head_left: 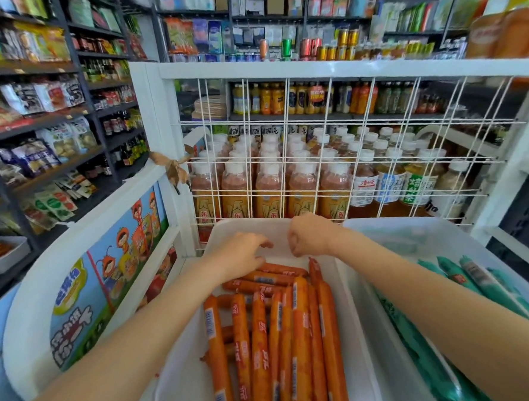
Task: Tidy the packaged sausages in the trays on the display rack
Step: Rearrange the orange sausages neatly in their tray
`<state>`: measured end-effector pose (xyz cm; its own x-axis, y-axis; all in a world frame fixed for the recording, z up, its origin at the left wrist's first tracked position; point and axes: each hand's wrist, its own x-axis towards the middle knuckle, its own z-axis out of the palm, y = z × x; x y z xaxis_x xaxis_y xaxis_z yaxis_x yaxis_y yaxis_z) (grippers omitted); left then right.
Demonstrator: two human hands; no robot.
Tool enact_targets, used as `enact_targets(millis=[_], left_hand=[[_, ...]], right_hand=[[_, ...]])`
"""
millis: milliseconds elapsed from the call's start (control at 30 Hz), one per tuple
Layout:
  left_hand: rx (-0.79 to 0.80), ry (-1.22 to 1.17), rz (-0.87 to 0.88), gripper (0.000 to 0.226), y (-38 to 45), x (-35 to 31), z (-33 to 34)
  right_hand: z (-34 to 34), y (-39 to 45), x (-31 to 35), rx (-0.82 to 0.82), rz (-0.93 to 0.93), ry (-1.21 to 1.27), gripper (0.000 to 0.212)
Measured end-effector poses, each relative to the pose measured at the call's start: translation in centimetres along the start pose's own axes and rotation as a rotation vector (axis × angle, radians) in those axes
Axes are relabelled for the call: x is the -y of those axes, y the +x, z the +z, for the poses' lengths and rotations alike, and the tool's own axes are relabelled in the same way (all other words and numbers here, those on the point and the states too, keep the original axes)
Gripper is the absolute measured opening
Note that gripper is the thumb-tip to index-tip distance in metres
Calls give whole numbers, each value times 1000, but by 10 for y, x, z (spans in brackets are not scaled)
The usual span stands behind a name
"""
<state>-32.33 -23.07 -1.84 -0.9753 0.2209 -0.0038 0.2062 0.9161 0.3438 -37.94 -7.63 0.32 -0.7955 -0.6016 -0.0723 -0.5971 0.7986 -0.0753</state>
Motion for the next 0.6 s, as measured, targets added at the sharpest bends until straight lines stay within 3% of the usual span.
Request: enact_targets(millis=[133,267,433,600], left_hand=[[92,46,-8,36,5,-3,5],[92,26,-10,34,0,4,10],[-31,-23,6,35,-11,12,12],[-234,-122,88,39,-11,3,5]], right_hand=[[20,-10,9,73,-35,-252,25],[29,-2,5,139,17,-197,24],[25,4,-1,11,-20,-192,23],[-5,-8,3,-303,-46,356,17]])
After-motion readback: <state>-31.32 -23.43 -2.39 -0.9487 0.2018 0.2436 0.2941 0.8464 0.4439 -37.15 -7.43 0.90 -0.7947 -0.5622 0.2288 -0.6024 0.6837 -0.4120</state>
